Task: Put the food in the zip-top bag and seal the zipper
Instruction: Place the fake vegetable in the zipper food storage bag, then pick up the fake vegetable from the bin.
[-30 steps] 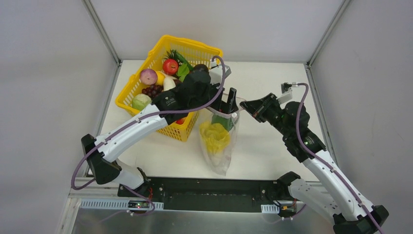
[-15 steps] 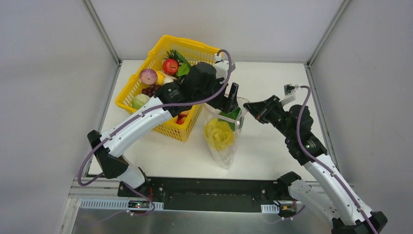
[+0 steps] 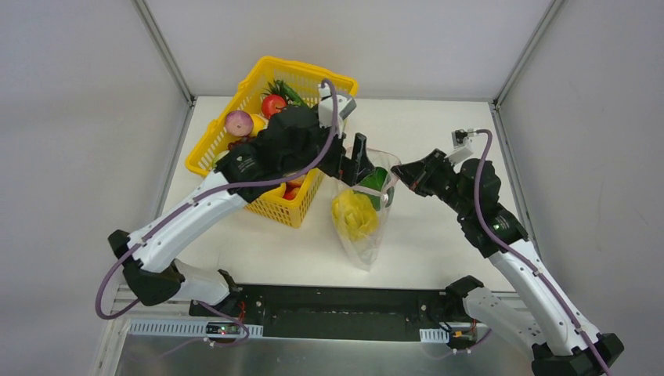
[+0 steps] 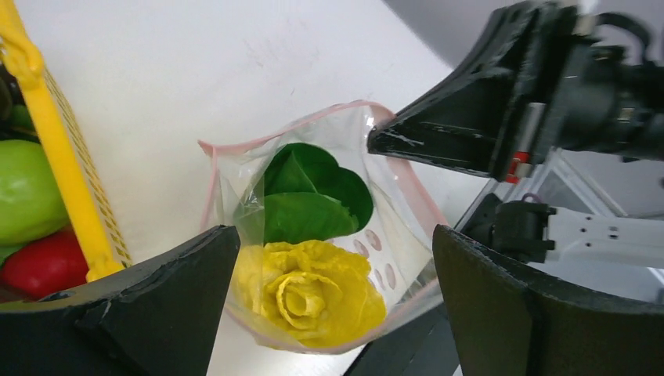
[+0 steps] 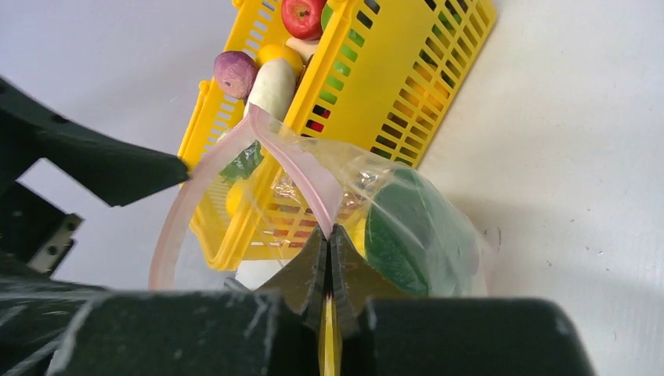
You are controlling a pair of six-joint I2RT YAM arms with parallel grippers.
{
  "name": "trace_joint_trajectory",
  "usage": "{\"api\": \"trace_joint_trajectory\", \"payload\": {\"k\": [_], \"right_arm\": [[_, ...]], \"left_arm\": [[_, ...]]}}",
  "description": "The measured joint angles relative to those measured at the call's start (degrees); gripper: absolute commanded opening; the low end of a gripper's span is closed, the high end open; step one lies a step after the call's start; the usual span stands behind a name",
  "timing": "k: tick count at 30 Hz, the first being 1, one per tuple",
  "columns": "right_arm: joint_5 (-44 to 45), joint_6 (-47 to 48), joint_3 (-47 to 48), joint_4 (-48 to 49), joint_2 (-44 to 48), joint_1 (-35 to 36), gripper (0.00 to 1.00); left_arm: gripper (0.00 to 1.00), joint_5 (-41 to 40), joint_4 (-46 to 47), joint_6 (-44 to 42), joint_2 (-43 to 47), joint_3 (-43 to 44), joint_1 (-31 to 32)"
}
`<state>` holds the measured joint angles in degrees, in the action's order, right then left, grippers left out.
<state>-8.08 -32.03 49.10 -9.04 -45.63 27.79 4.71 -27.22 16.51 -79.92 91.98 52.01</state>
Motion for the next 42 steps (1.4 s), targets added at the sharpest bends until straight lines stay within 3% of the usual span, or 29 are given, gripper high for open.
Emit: {"api": "trace_joint_trajectory", "payload": {"k": [3,7,10,13,17,19,24,28,30,32,33,38,42], "right_arm": [[-0.85,0.13,0.24,0.0,0.15,-0.07,0.0],[-2.43,0.13,0.28,0.22,0.94,-0.07,0.0],[-3.65,0.13,0.42,0.28,0.98,-0.07,0.0],[-4.94,0.0,0.42,0.46,0.94,-0.09,0.0],[-6.14,-0.07,0.63,0.81,0.87,-0.09,0.0],[-6.23,0.11,1.42,0.61,0.76,-0.07,0.0],[-5.57,2.67,6.47,-1.16,-0.39,-0.07,0.0],[-4.28,5.49,11.15,-1.05,-1.25,-0.09,0.0],[-4.17,6.56,11.87,-0.68,-1.18,-0.13,0.0],[-3.98,7.06,11.82,-1.16,-1.18,-0.13,0.0],[-3.39,7.08,11.47,-1.42,-1.25,-0.15,0.0],[-1.09,5.64,5.46,-2.67,-1.22,-0.17,0.0],[-1.11,4.76,3.89,-3.41,-1.44,-0.17,0.0]], "left_arm": [[0.99,-0.55,0.52,0.0,4.63,-0.68,0.0],[0.99,-7.76,-0.59,0.63,10.43,-2.43,-0.46],[0.91,-10.51,-2.56,1.64,11.08,-4.09,-1.68],[0.71,-10.49,-4.87,2.69,8.07,-4.61,-2.23],[0.28,-6.73,-6.64,3.45,1.99,-4.61,-2.19],[0.13,-5.18,-6.64,3.74,0.17,-4.61,-2.19],[0.0,-3.85,-5.49,3.61,-0.61,-3.52,-2.21],[0.17,-3.54,1.36,3.67,-0.57,-2.43,-2.21],[0.45,-3.67,4.15,3.76,-0.59,-2.43,-2.23],[0.67,-3.69,5.62,4.2,-0.74,-2.47,-2.54],[0.74,-3.72,6.14,4.68,-0.94,-2.6,-2.75],[0.92,-3.06,9.77,8.33,-1.36,-9.44,-5.81],[0.97,-2.38,9.51,9.01,-1.22,-13.18,-7.45]]}}
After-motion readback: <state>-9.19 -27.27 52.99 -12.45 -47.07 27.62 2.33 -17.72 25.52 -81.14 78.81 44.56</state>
